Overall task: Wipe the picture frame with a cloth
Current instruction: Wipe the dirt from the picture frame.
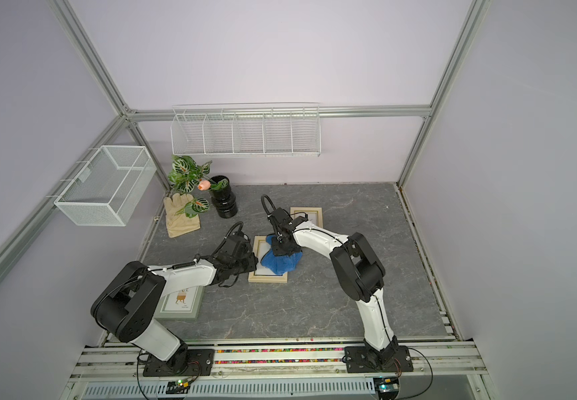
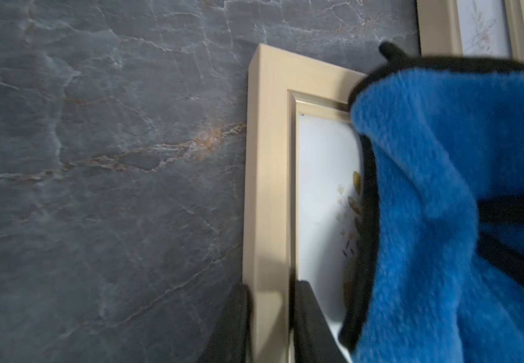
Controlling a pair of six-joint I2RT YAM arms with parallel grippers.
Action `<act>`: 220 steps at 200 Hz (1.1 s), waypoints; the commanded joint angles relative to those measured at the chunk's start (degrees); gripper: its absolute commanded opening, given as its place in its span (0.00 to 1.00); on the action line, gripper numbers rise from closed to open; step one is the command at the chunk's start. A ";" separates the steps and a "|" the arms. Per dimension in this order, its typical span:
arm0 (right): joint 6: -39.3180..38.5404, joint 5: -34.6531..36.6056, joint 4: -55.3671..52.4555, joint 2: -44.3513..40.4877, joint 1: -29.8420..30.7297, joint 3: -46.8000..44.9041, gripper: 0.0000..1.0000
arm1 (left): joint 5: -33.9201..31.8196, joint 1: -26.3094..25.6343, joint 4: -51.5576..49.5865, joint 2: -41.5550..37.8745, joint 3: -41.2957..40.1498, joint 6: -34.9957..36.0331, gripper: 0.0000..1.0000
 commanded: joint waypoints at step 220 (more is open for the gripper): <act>-1.44 0.17 -13.08 19.81 2.67 31.11 0.07 | -2.94 -0.52 -10.61 5.74 -5.37 -2.04 0.23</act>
